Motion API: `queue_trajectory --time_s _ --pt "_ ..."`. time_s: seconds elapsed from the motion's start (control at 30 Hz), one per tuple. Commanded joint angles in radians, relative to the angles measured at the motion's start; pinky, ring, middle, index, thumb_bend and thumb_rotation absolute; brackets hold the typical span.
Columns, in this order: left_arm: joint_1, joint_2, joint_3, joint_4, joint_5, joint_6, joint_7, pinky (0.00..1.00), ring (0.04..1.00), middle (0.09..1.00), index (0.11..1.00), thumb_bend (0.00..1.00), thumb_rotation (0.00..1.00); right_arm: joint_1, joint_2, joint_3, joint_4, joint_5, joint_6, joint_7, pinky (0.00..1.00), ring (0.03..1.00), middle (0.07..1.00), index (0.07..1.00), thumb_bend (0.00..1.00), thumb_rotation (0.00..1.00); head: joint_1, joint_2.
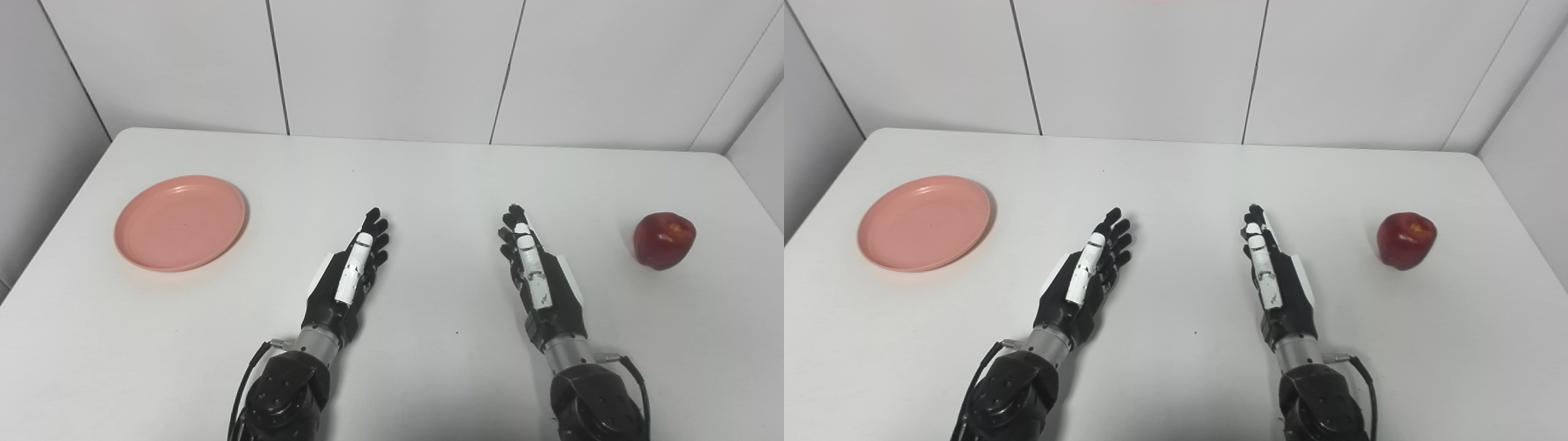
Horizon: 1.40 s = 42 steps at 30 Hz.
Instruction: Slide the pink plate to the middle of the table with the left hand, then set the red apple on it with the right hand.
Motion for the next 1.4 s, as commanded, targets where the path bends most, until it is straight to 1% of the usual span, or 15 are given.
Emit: queue_trajectory --time_s 0.0,0.23,0.73,1.2,1.33,1.37 --pt "-0.015 -0.009 -0.005 -0.024 0.001 -0.038 -0.011 1.0 1.0 1.0 1.0 0.38 1.0 -0.021 0.006 -0.003 -0.017 0.009 -0.019 0.0 1.0 0.975 0.978 0.979 0.26 1.0 0.001 0.0" --pt "-0.016 -0.007 -0.003 -0.021 0.0 -0.041 -0.012 1.0 1.0 1.0 1.0 0.38 1.0 -0.022 0.001 -0.001 -0.016 0.009 -0.023 0.003 1.0 0.979 0.98 0.981 0.24 1.0 0.0 -0.002" --pt "-0.015 -0.008 -0.001 -0.023 -0.002 -0.037 -0.011 1.0 1.0 1.0 1.0 0.39 1.0 -0.02 0.003 -0.001 -0.012 0.001 -0.031 -0.002 1.0 0.973 0.973 0.975 0.24 1.0 0.0 -0.003" --pt "-0.013 -0.008 -0.005 -0.022 -0.002 -0.044 -0.014 1.0 1.0 1.0 1.0 0.39 1.0 -0.018 0.001 0.001 -0.017 0.001 -0.03 0.001 1.0 0.974 0.975 0.975 0.23 1.0 0.001 -0.002" --pt "-0.013 -0.008 -0.008 -0.023 0.004 -0.043 -0.012 1.0 1.0 1.0 1.0 0.39 1.0 -0.019 0.004 -0.001 -0.019 0.005 -0.021 -0.001 1.0 0.973 0.974 0.974 0.23 1.0 0.001 -0.002" --pt "-0.013 -0.008 -0.008 -0.023 0.004 -0.043 -0.012 1.0 1.0 1.0 1.0 0.39 1.0 -0.018 0.003 -0.001 -0.019 0.003 -0.021 -0.001 1.0 0.974 0.975 0.975 0.23 1.0 0.004 -0.007"
